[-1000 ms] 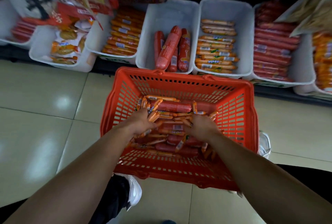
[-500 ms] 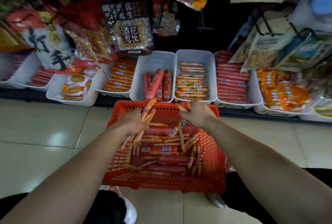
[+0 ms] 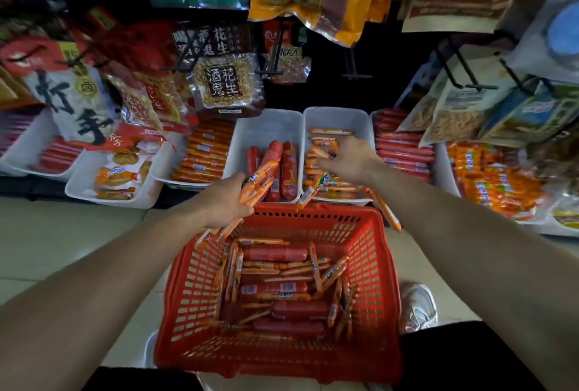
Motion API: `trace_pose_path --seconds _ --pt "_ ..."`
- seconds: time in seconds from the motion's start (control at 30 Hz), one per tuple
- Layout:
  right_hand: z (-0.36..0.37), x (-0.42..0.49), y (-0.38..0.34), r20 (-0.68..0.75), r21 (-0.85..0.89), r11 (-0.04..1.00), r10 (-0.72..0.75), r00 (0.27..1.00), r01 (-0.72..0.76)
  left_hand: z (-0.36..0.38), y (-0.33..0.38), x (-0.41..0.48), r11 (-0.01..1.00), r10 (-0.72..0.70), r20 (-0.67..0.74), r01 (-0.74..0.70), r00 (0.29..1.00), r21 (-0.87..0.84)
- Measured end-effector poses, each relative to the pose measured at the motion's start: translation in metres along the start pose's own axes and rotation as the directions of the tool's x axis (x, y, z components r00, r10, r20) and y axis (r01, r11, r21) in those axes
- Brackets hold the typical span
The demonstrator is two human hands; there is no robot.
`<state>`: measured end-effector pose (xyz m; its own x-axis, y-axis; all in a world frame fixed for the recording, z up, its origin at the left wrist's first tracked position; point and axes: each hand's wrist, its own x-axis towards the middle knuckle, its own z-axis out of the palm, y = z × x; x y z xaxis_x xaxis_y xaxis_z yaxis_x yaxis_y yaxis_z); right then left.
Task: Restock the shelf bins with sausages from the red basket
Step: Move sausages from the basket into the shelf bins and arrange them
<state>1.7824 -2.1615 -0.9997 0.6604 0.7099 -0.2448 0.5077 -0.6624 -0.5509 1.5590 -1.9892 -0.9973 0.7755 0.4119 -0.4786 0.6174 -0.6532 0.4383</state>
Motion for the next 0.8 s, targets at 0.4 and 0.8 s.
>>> trace_pose_path --seconds 0.4,0.8 --pt "0.024 0.119 0.031 -0.081 0.094 0.996 0.003 0.997 0.005 0.021 -0.013 0.065 0.976 -0.046 -0.082 0.027 0.996 -0.217" --pt "0.055 0.107 0.125 0.155 -0.282 0.958 -0.008 0.988 0.052 0.029 -0.025 0.068 0.976 -0.095 -0.114 0.070 0.989 -0.206"
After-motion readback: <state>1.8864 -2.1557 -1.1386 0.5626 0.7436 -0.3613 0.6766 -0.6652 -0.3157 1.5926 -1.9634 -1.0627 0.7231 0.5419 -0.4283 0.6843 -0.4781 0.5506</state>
